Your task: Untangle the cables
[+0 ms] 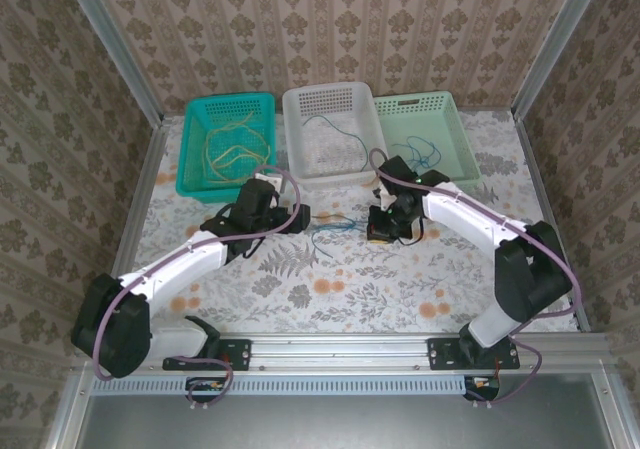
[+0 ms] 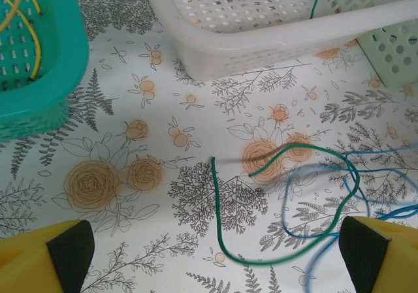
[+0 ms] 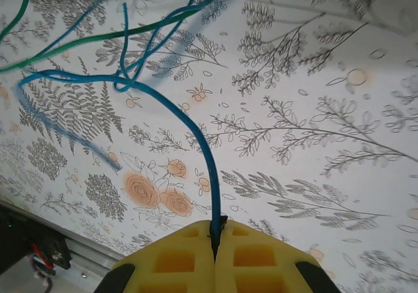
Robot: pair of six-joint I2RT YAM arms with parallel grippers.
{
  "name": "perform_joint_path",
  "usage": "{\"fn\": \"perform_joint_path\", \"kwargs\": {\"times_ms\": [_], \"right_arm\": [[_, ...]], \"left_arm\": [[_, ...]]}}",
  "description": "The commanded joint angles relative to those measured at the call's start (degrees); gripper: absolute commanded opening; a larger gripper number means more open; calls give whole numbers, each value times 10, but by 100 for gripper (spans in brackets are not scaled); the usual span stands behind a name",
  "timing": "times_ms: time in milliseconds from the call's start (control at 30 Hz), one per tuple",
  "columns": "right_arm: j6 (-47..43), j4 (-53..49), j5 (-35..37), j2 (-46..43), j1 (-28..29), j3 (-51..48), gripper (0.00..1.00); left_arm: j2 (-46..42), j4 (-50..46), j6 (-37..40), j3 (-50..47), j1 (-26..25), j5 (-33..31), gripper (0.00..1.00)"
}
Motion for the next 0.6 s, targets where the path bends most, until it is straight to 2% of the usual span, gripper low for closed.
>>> {"fn": "perform_joint_path", "kwargs": {"times_ms": [0,100,500,567], "right_arm": [[-53,-83,77,-33,4,25,0],[-67,-77,135,-66,5,20,0],[-130,-47,257,-170,46,2,0],[-127,-29,259,-189,46,-8,0]], "left_arm": [[12,-2,-9,12,1,21,100],[19,2,-13,14,-2,27,100],[38,21,-22,18,-15,54,100],[43,27,-20,22,-19,60,100]]}}
